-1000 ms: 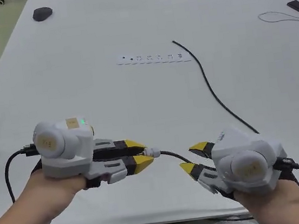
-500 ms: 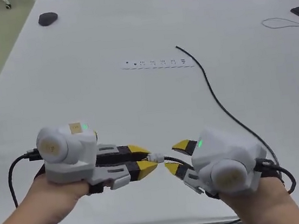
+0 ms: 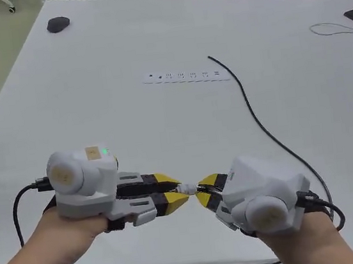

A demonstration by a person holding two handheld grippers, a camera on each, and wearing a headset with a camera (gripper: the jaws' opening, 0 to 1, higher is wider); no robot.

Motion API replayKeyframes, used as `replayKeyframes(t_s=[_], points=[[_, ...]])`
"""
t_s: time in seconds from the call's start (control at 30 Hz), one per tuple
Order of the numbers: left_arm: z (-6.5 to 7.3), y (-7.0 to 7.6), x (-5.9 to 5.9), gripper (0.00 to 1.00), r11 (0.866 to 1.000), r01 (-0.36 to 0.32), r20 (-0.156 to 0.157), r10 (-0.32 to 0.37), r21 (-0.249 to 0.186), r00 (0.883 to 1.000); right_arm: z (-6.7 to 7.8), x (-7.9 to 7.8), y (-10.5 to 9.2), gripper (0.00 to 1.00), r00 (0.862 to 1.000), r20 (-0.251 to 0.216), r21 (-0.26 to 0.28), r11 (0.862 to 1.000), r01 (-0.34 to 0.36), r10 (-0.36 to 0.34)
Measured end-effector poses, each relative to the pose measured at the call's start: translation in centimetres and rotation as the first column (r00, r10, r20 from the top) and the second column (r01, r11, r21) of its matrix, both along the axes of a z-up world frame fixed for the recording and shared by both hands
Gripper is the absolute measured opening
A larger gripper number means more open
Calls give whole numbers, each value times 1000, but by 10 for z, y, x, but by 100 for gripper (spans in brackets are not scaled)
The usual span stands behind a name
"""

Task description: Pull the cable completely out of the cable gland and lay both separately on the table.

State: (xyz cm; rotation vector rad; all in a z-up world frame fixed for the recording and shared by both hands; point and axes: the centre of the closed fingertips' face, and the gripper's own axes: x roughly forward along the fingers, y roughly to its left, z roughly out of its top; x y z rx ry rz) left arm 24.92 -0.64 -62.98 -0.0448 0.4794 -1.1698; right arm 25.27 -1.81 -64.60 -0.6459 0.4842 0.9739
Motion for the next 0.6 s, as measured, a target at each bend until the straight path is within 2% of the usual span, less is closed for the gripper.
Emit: replayKeyframes(t_s=[0.43, 0.6], points=[[-2, -1, -1, 15, 1000, 5, -1, -5, 8, 1000, -6, 0, -1, 1, 1000, -20, 23, 1000, 20, -20], [-2, 0, 0, 15, 1000, 7, 4, -7, 14, 1000, -7, 2, -1, 0, 998, -38, 49, 998, 46, -44]])
